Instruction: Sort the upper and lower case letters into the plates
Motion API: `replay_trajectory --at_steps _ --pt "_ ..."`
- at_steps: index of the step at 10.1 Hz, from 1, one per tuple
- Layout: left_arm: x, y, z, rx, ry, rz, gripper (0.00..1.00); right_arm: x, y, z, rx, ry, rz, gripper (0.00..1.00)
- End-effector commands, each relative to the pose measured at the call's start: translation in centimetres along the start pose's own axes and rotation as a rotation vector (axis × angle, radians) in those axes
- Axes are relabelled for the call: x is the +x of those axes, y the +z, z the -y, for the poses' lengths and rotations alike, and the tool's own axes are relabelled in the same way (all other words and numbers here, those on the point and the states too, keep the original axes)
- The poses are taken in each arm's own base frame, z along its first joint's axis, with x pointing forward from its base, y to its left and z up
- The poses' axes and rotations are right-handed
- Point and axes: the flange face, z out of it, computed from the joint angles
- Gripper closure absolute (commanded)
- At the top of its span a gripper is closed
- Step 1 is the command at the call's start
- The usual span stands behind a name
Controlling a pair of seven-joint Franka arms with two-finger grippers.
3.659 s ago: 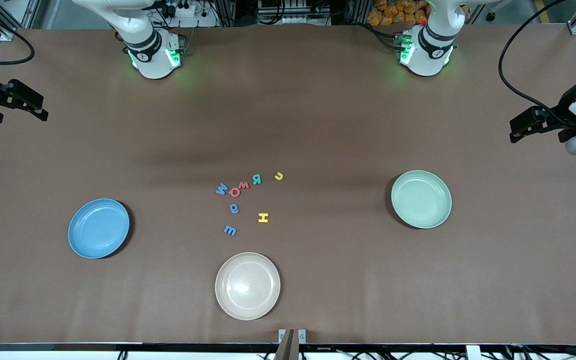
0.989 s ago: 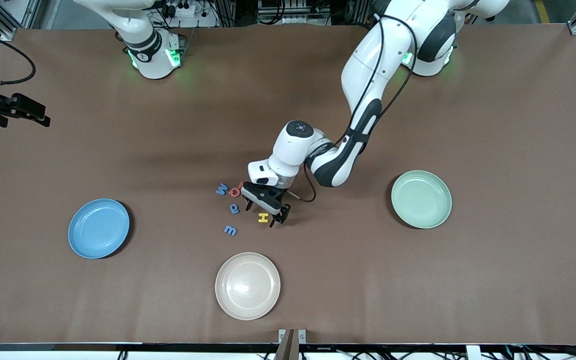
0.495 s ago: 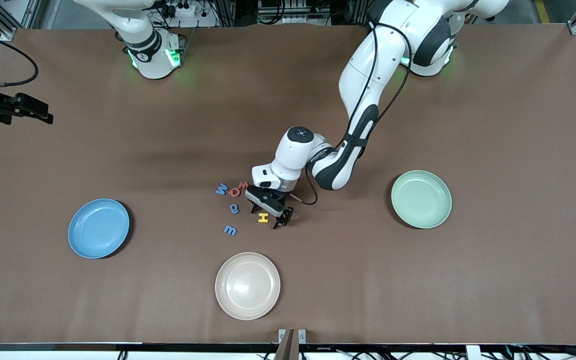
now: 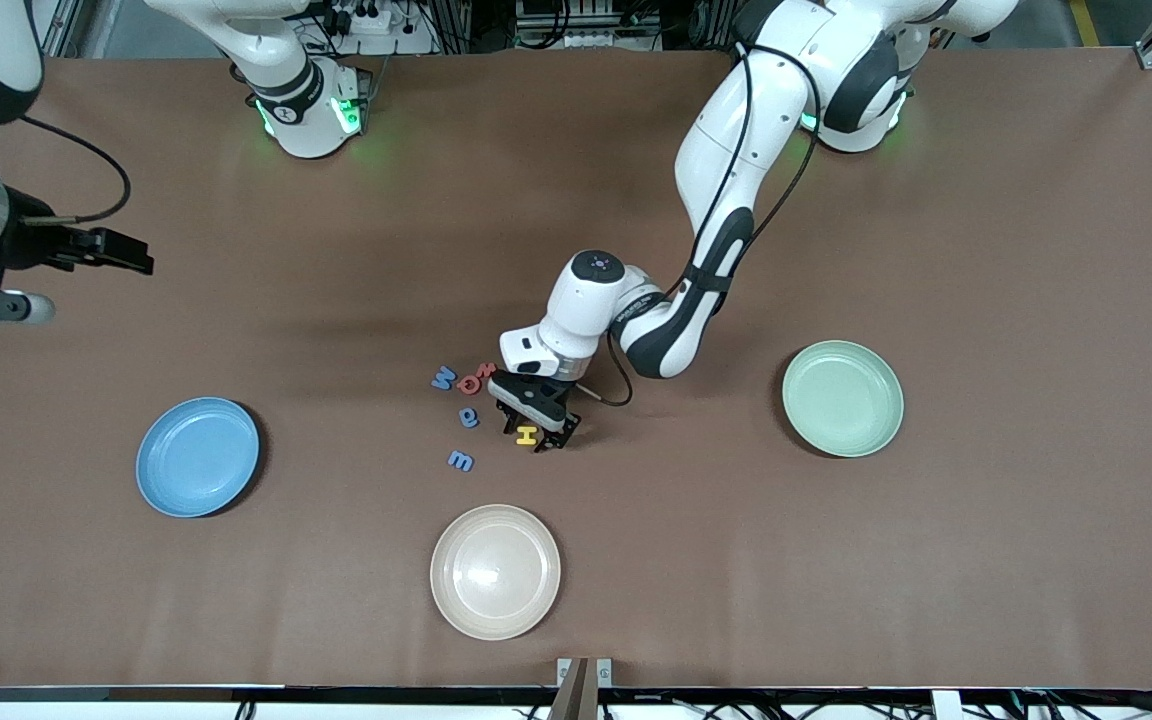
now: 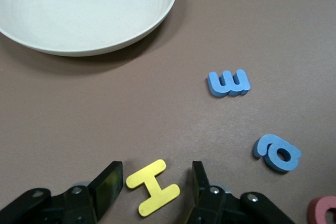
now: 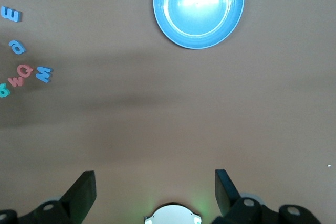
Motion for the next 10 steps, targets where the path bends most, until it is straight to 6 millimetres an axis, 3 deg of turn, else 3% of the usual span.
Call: replay_trajectory --at_steps 1,5,10 --pt "-1.1 1.0 -0.8 0.003 -0.009 0.003 0.46 0.8 0.5 -0.2 -0.014 0.018 0.009 0.00" --pt "-1.0 0.7 -0.9 0.009 -0.051 0.013 0.47 3.8 4.5 -0.5 -0.013 0.044 0.049 0.00" --pt "-1.2 0.8 -1.4 0.015 -0.050 0.031 0.54 3.7 1.5 -0.2 -0.015 0.088 -0.022 0.00"
